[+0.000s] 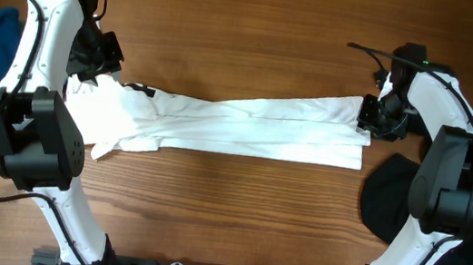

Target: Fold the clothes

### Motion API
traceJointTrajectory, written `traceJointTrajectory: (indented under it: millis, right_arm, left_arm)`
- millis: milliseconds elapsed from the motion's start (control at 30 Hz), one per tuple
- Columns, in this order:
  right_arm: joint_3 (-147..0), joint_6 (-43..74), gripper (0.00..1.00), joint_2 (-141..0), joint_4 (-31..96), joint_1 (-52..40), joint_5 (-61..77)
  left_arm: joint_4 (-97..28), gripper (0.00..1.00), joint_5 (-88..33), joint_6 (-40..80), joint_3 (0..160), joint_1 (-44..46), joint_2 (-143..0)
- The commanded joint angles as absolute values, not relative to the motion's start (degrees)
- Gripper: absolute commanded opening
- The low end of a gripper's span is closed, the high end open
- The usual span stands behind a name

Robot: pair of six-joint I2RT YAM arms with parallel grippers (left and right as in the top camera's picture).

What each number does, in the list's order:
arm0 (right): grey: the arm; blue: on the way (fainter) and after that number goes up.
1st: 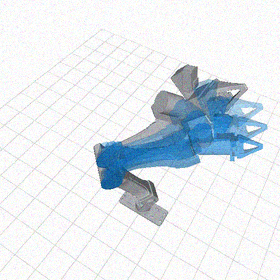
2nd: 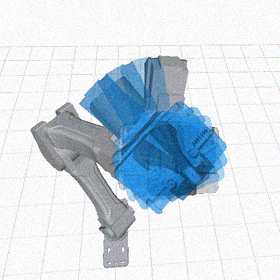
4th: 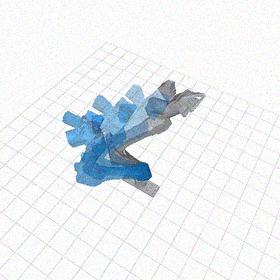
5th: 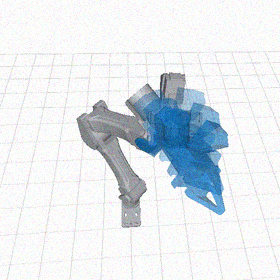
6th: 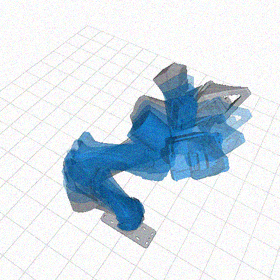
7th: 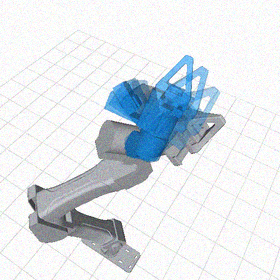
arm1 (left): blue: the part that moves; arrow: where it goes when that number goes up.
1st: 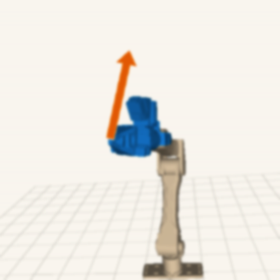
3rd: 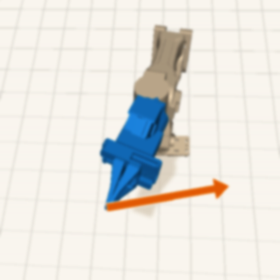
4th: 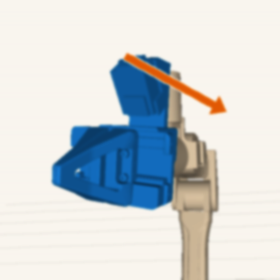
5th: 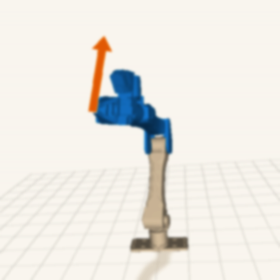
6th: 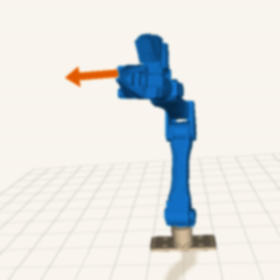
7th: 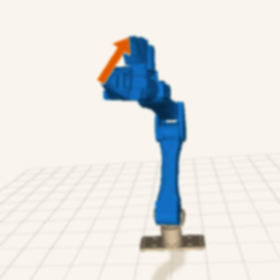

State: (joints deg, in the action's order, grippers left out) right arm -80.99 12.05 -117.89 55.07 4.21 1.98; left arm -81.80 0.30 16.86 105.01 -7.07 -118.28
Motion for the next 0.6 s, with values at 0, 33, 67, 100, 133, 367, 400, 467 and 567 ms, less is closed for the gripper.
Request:
traceJointTrajectory:
  millis: [0,33,67,100,133,367,400,467,567]
  right_arm:
    - [-80.7,11.9,0.09,-116.8,55.6,4.2,3.2]
    - [-80.7,11.0,0.04,-116.8,56.2,4.2,4.3]
    - [-80.7,9.6,0.04,-116.8,56.9,4.2,6.0]
    - [-80.7,5.9,0.04,-116.8,58.5,4.2,9.5]
    - [-80.7,4.7,0.04,-116.7,59.6,4.2,10.5]
    - [-80.8,1.6,0.04,-115.7,64.6,5.3,13.7]
    - [-80.8,1.4,0.05,-115.4,64.6,5.6,14.1]
    - [-80.8,-0.3,0.04,-114.9,66.0,5.9,13.9]
    - [-80.6,3.7,0.04,-115.0,70.6,5.9,2.0]
  left_arm:
    - [-81.6,0.36,-0.2,17.4,103.9,-6.9,-117.4]
    - [-81.6,0.36,-0.2,17.4,103.9,-6.9,-117.4]
    - [-81.5,0.35,-0.2,17.4,103.8,-6.9,-117.4]
    - [-81.3,0.36,-0.2,17.4,103.8,-6.9,-117.4]
    - [-81.2,0.35,-0.2,17.4,103.8,-6.9,-117.4]
    - [-80.9,0.35,-0.2,17.4,103.8,-6.9,-117.4]
    - [-80.9,0.35,-0.2,17.4,103.8,-6.9,-117.4]
    - [-80.9,0.35,-0.2,17.4,103.8,-6.9,-117.4]
    - [-80.9,0.35,-0.2,17.4,103.8,-6.9,-117.4]
